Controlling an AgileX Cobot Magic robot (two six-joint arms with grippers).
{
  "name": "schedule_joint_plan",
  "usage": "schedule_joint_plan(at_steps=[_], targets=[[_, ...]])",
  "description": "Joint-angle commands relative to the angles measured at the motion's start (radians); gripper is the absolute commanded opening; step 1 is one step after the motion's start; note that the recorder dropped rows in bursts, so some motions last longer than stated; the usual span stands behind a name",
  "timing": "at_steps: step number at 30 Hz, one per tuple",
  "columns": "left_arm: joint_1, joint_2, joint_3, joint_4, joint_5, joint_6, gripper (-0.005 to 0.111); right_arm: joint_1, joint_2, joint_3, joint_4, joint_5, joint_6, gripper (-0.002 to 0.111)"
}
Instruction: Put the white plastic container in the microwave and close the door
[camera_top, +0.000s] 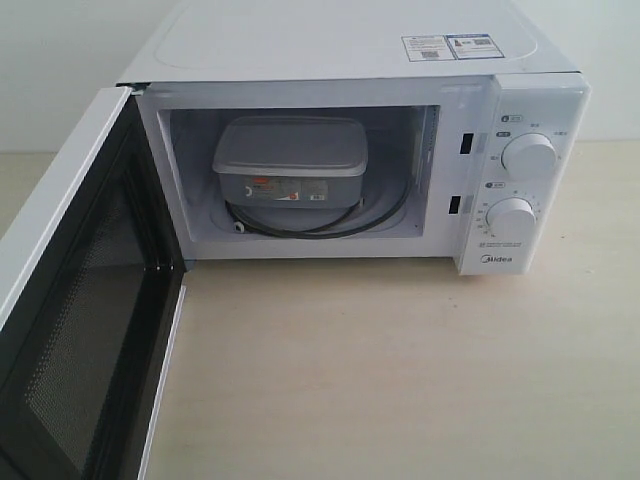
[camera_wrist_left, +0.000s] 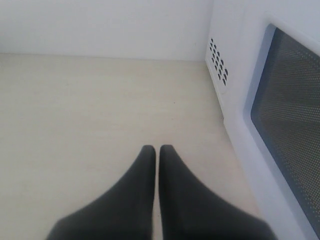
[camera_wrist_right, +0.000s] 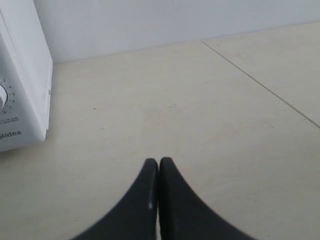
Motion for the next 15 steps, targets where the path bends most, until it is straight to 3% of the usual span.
schedule_joint_plan(at_steps=[1,15], targets=[[0.002,-0.003,0.001,0.002,-0.006,0.005,0.004,-0.003,-0.005,-0.001,0.012,0.0,0.009,0.0],[0.002,-0.003,0.001,0.002,-0.006,0.005,0.004,0.029,-0.005,-0.001,0.012,-0.003,0.011,0.0]])
